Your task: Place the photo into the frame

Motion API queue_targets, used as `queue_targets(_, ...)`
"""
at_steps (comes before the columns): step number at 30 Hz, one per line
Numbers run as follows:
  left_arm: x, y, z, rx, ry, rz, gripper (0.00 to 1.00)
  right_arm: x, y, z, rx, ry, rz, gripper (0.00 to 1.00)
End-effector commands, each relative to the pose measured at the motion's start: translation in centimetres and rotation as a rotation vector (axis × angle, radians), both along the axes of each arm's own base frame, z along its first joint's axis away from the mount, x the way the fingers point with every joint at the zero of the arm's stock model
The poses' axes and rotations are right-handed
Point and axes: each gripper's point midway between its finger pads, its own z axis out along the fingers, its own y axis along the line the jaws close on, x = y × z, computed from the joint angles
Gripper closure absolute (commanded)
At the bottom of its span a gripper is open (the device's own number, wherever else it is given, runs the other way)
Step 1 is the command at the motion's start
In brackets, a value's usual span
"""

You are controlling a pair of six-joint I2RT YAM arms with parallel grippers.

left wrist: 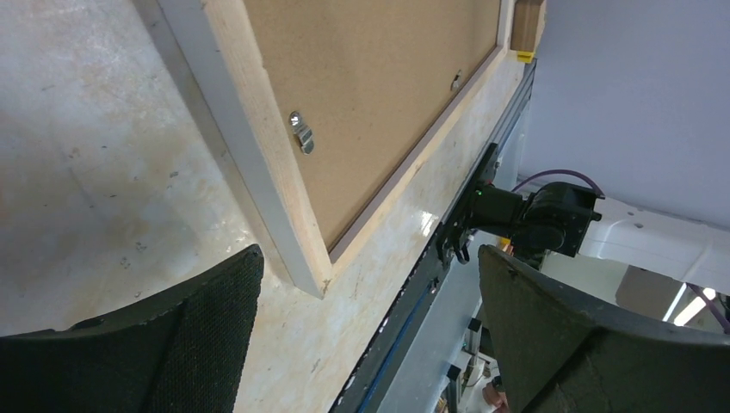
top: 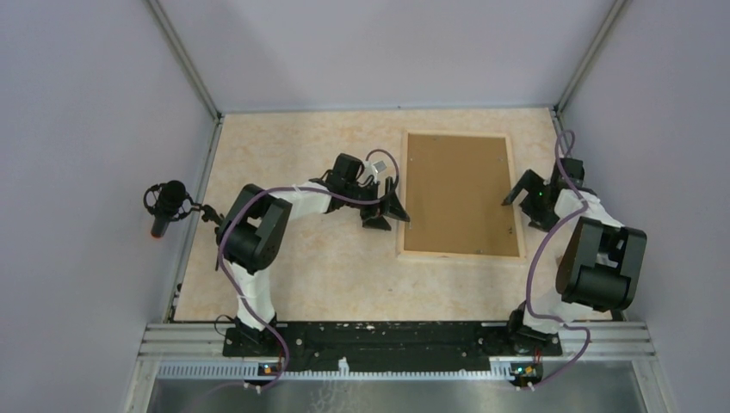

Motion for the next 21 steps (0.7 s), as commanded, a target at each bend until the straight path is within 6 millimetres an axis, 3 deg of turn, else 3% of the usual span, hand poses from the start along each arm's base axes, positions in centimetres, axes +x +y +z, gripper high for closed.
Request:
queue_targets(1,0.4,-0.6,0.2,-0.038,-0.013,-0.034,0.03,-0.5,1.2,-1.8,0.078,0.003,0.025,0.01)
queue_targets(5,0.0,-0.8,0.0,-0.051,0.016,-0.049,0.03,-1.2,3.3,-2.5,0.172,-0.013,0.082,0.01)
queue_targets(9,-0.1,-0.8,0.3,-0.053,0.022,-0.046,0.03,-2.6,4.2,-2.8,0.19,0.008,0.095,0.01)
queue_targets(13,-0.8,-0.7,0.3,-0.067,0.089,-0.036,0.04,-4.6,7.9,-2.8,0.274,0.02,0.166,0.01)
queue_targets(17,-1.8,-0.2,-0.7,-0.092,0.212,0.012,0.04,-6.7,11.3,-2.8,0.209,0.069,0.288,0.01)
queue_targets(21,-1.3,1.6,-2.1,-0.057,0.275,0.124,0.05,-8.2,11.6,-3.0,0.13,0.112,0.264,0.01)
